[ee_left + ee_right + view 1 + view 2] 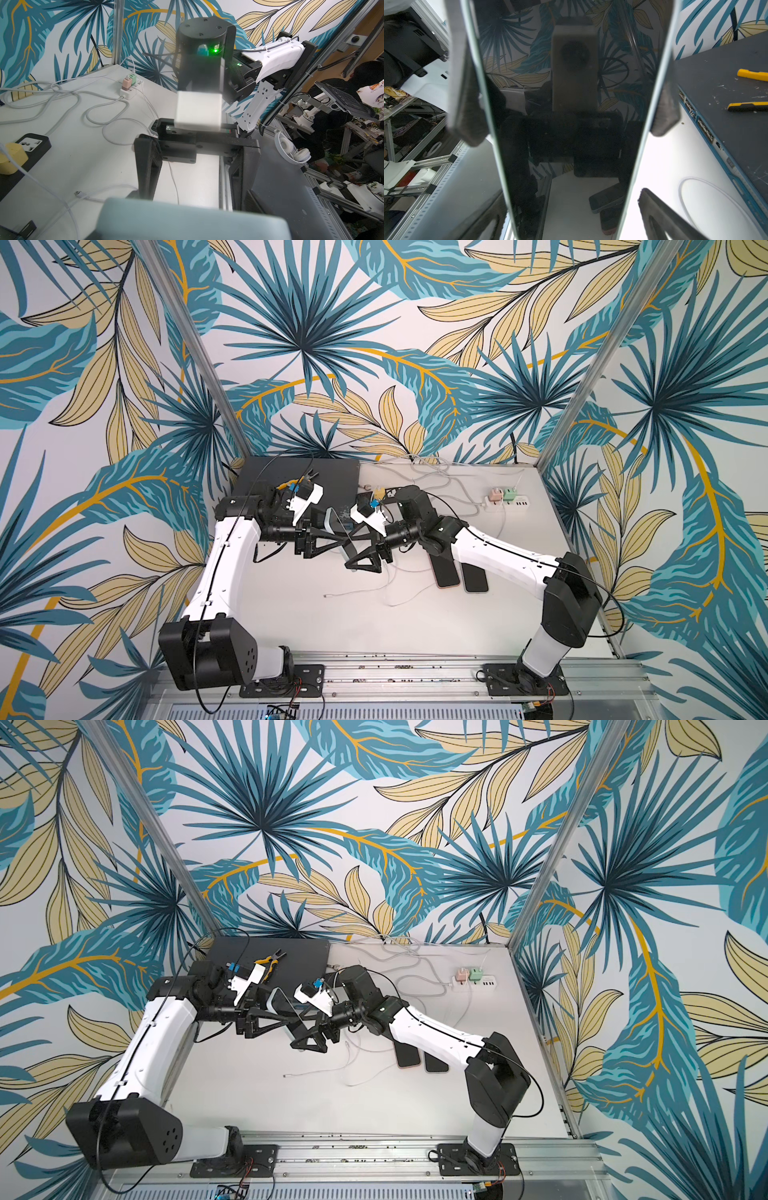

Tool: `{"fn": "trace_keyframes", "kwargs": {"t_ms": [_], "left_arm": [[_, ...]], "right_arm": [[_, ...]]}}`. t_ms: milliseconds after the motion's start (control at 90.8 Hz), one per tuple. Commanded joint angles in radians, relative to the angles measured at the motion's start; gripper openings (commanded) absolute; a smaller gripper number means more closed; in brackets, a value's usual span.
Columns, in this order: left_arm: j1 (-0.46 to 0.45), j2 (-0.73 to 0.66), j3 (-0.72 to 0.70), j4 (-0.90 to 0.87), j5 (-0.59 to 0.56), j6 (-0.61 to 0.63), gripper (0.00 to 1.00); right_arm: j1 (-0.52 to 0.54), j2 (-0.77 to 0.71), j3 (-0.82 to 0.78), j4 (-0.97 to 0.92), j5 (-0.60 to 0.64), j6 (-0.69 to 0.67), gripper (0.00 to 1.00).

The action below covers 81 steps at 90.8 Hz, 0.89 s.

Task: Unplug the charging cable from the phone
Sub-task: Place the phone at the center of the board.

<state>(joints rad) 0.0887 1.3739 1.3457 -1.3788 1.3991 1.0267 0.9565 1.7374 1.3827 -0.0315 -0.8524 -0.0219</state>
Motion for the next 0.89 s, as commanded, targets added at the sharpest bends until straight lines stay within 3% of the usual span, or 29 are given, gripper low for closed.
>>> {"fn": "trace_keyframes", "kwargs": {"t_ms": [0,253,573,760,881], "left_arm": [[0.003,-0.006,0.032,-0.018,0.06,0.022,0.48],[0.003,-0.005,0.033,-0.021,0.058,0.024,0.48],[0.004,-0.005,0.033,-0.019,0.057,0.024,0.53],[0.003,-0.007,0.033,-0.019,0.051,0.027,0.77],[0.004,-0.011,0.029,-0.019,0.046,0.034,0.99]], "right_arm": [[0.009,0.019,0.022,-0.025,0.007,0.004,1.0],[0.008,0.021,0.015,-0.014,0.013,0.008,0.97],[0.009,0.021,0.013,-0.024,-0.01,0.001,0.71],[0.007,0.015,0.011,-0.031,-0.019,-0.008,0.53],[0.008,0.012,0.01,-0.042,-0.017,-0.011,0.49]]}}
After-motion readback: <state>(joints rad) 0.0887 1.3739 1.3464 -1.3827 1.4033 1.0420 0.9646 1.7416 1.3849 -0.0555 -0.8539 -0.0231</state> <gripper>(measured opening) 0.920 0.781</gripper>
